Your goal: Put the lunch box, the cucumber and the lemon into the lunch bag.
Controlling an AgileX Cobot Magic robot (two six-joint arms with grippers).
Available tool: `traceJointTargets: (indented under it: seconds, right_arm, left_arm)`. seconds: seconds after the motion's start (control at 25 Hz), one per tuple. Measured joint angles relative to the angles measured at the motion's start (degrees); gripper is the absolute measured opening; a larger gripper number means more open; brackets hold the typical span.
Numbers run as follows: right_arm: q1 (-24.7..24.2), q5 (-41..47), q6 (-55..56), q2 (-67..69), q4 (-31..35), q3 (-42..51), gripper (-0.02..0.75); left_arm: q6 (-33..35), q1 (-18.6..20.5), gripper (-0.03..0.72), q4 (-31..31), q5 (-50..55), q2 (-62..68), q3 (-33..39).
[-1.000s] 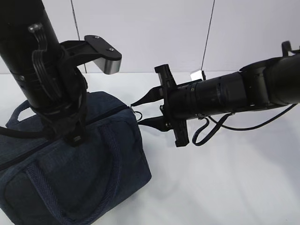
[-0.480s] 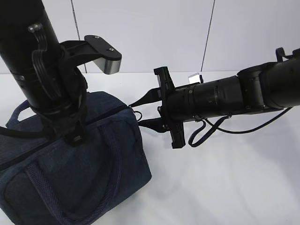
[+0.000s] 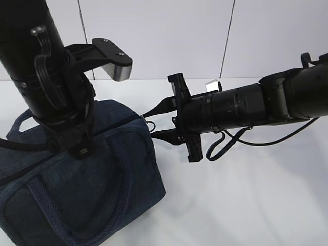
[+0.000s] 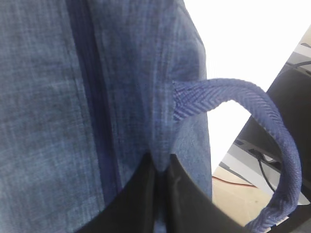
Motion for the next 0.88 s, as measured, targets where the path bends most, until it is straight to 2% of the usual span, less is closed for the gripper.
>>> traceJointTargets:
  seconds: [0.24, 0.64, 0.88]
  right_arm:
    - [0.0, 0.0, 0.0, 0.0, 0.0, 0.0, 0.214]
    - [0.0, -0.35, 0.0, 0.0, 0.04, 0.0, 0.181]
    - [0.0, -1.32, 0.0, 0.0, 0.04, 0.0, 0.067]
  left_arm:
    - [0.0, 0.0, -0.001, 0.13, 0.0, 0.0, 0.0]
    - [0.0, 0.0, -0.001, 0.13, 0.0, 0.0, 0.0]
    - [0.0, 0.0, -0.001, 0.16, 0.0, 0.0, 0.0]
